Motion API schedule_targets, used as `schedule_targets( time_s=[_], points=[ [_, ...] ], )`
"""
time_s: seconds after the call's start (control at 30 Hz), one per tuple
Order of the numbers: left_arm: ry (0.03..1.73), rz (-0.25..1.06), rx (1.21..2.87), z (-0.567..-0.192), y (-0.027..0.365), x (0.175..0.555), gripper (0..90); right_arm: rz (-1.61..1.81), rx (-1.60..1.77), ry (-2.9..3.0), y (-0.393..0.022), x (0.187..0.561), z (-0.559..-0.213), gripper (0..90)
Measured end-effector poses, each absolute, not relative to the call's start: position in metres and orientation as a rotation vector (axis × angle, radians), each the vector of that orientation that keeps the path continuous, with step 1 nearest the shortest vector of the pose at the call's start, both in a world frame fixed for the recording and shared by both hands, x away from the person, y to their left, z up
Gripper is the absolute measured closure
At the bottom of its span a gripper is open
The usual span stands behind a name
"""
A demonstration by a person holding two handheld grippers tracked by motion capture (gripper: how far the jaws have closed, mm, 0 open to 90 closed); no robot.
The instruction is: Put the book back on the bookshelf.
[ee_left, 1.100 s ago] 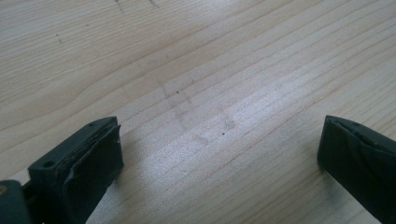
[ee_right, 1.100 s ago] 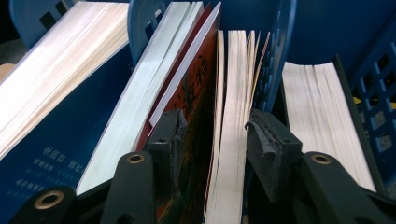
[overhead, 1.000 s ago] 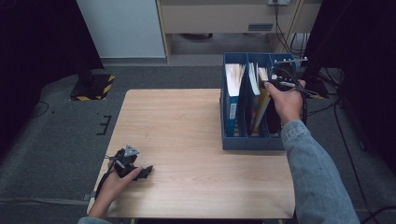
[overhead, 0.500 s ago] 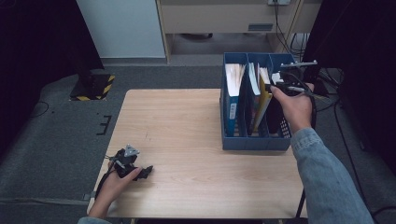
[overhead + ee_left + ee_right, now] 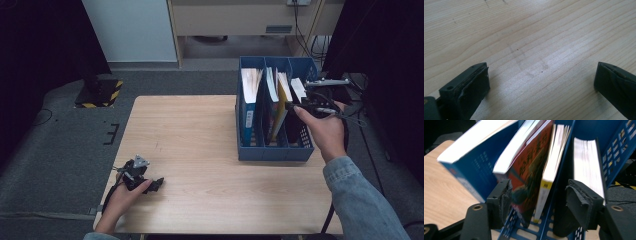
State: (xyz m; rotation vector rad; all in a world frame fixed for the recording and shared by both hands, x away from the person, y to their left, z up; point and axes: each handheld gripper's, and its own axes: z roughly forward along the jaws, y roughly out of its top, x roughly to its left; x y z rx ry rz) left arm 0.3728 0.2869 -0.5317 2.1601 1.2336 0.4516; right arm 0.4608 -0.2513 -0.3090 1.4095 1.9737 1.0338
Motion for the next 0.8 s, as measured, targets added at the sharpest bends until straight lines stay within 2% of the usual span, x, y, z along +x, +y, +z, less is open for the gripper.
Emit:
schedule_targets(
  time_s=[0.6,0.8],
  points=[
    [1.226,0.45,2.168,-0.532,0.287,0.372,0.0,1.047,1.369,2.058,-0.246,0.441,-0.329,27.3],
    [1.225,0.45,2.169,-0.532,0.287,0.372,0.0,1.028,1.385,2.1,-0.244,0.439,-0.332,18.0]
  ],
)
